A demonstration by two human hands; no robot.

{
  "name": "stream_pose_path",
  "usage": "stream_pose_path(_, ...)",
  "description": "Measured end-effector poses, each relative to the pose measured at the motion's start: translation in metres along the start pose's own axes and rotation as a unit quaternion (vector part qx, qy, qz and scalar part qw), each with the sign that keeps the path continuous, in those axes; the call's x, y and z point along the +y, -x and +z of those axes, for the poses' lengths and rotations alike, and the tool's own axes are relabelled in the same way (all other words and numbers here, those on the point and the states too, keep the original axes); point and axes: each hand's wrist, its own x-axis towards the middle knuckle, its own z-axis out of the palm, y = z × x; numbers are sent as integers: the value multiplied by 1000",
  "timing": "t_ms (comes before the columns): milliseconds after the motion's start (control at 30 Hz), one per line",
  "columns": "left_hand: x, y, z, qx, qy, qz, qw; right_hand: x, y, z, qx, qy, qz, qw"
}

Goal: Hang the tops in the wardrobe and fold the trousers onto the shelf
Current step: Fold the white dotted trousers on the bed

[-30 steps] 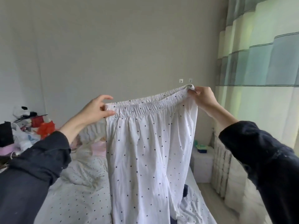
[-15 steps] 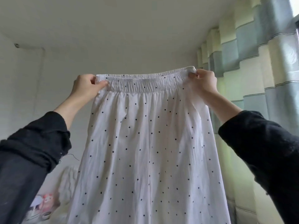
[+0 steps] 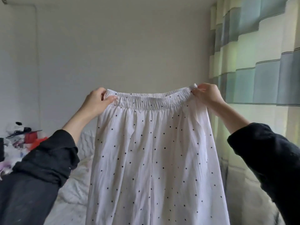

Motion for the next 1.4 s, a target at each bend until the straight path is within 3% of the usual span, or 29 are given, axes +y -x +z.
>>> stream_pose_path(200,-67,126,56,-171,-5,-72,983,95,106,41,-89,83,81,989)
stream_pose_path(400,-94,216,70,-340,15,-169,925,151,187,62,-129,97,149,976)
stream_pose_path(533,-90,234,48,-413,70,-211,883,154,203,74,-144,40,126,981)
stream_pose_path(667,-98,222,6,-362,93,-255,892,134,195,111,-149,-24,86,985)
stream_pose_path(767,-117,221,-31,-281,77,-277,916,111,195,162,-193,-49,81,977)
stream_pose_path(967,-192,239,-113,-182,17,-320,930,50,220,274,-274,-104,80,953)
stream_pose_path(1167,-313,254,-195,-126,-37,-337,932,-12,256,404,-336,-129,56,931)
stream_pose_path(1333,-450,256,-196,-143,-151,-350,913,-15,288,540,-353,-97,146,919)
stream_pose_path(1400,-482,273,-181,-141,-131,-371,909,-4,302,565,-365,-85,181,909)
